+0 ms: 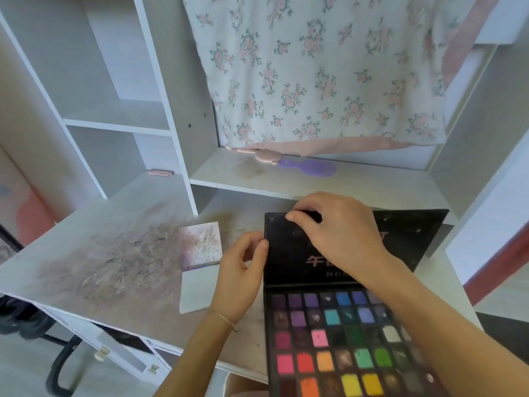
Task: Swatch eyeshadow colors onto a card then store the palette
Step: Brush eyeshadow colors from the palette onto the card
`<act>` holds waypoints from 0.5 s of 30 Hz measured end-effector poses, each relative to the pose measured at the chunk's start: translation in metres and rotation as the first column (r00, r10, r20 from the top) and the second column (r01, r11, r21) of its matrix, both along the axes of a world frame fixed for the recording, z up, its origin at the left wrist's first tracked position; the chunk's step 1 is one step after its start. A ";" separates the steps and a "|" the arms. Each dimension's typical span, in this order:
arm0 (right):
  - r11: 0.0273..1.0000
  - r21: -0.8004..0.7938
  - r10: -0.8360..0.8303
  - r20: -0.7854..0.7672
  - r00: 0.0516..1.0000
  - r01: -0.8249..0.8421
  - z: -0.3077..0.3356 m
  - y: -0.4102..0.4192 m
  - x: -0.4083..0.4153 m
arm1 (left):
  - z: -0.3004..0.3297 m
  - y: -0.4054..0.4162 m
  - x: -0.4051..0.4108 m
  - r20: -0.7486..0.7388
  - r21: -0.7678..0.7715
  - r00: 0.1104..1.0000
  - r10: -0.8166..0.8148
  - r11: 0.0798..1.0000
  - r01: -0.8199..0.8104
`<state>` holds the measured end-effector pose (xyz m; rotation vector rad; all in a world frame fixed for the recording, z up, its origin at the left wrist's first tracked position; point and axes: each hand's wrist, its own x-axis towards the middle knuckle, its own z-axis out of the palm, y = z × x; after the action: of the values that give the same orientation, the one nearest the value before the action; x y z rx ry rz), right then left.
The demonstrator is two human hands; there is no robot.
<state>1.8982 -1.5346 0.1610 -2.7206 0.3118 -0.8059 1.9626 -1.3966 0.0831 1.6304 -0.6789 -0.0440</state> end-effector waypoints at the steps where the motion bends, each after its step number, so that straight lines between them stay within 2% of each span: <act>1: 1.000 0.009 0.004 0.011 1.000 -0.004 -0.003 0.001 0.000 | -0.002 0.003 -0.003 -0.018 0.004 1.000 0.000 1.000 0.000; 7: 0.993 -0.001 0.118 -0.051 0.992 -0.118 -0.031 0.007 -0.005 | -0.015 0.013 -0.018 -0.145 0.050 0.988 0.057 0.997 -0.050; 12: 0.995 0.021 0.095 -0.049 0.994 -0.094 -0.061 0.016 -0.031 | -0.021 0.027 -0.019 -0.233 0.065 0.964 0.128 0.991 -0.116; 15: 0.996 0.018 0.090 -0.137 0.986 -0.089 -0.076 0.017 -0.042 | -0.020 0.023 -0.012 -0.239 0.139 0.951 0.198 0.976 -0.168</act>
<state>1.8557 -1.5179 0.0849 -2.7626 0.2205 -0.5913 1.9507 -1.3734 0.0630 1.7576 -0.3326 -0.1560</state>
